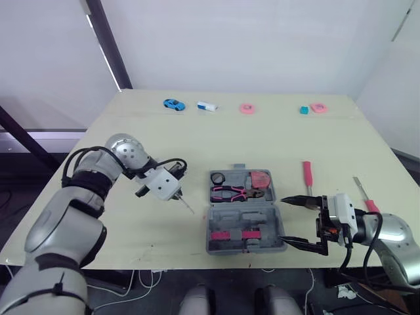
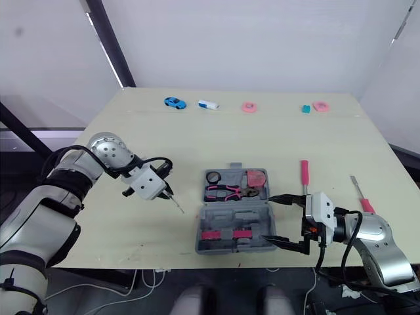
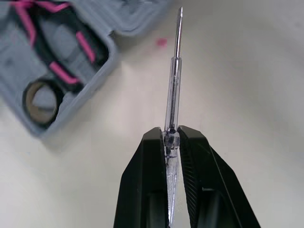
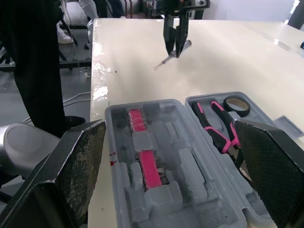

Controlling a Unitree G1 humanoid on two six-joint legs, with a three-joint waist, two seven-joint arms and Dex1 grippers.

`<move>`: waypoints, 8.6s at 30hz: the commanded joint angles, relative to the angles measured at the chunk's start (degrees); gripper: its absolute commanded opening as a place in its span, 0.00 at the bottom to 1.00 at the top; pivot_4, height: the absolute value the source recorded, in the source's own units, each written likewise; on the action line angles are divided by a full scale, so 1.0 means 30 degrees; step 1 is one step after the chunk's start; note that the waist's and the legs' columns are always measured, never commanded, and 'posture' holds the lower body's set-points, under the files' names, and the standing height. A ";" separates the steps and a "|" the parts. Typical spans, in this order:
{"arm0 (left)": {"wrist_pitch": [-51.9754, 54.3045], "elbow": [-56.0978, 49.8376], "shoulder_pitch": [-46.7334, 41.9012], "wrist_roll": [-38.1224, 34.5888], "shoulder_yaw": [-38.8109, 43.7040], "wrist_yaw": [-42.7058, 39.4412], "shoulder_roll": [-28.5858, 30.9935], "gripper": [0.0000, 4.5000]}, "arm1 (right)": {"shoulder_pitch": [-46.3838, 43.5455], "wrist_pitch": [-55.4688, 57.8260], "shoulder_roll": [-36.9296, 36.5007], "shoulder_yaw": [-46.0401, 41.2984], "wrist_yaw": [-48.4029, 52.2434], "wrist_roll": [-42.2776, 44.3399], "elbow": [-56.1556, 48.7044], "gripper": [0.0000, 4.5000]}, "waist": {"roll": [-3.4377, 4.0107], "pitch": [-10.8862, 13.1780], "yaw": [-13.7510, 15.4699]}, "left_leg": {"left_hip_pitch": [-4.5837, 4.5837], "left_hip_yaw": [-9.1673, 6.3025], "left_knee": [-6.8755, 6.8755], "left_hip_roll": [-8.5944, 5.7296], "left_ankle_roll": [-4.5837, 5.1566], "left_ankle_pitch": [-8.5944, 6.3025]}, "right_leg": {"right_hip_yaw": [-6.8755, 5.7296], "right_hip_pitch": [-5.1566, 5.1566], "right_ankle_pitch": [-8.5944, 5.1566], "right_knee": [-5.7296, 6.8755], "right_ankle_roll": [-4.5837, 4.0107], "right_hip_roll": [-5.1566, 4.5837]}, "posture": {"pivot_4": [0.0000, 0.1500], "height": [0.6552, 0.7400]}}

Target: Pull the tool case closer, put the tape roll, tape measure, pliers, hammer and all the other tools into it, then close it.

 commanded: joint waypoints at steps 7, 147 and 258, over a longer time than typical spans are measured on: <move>1.6969 -1.4077 0.7500 -0.4254 0.5970 0.3395 0.1869 0.00 | -0.0308 -0.0516 0.0147 -0.0074 -0.0013 0.0097 -0.0081 1.00 | 0.0010 0.0005 -0.0017 | -0.0007 0.0002 0.0005 0.0012 -0.0001 0.0000 | 0.0005 -0.0001 0.0007 -0.0005 0.0013 -0.0004 | 1.00 0.99; 2.6071 -1.5130 0.4778 -0.3880 0.0744 0.4734 -0.3293 0.02 | 0.1078 -0.0470 -0.0119 -0.2162 -0.0790 0.1009 0.0070 1.00 | 0.0102 0.0031 0.0071 | 0.0044 -0.0083 -0.0056 -0.0043 -0.0001 0.0001 | 0.0021 0.0099 -0.0074 -0.0101 0.0005 0.0036 | 1.00 0.99; 1.4716 -0.5886 0.7382 -0.2270 0.4105 0.6107 -0.8737 0.01 | 0.1634 -0.0809 0.0261 -0.2166 -0.1881 0.0876 0.0271 1.00 | 0.0119 -0.0002 0.0046 | 0.0071 -0.0122 0.0037 -0.0037 0.0002 -0.0001 | 0.0018 0.0150 -0.0036 -0.0039 -0.0051 0.0054 | 1.00 0.99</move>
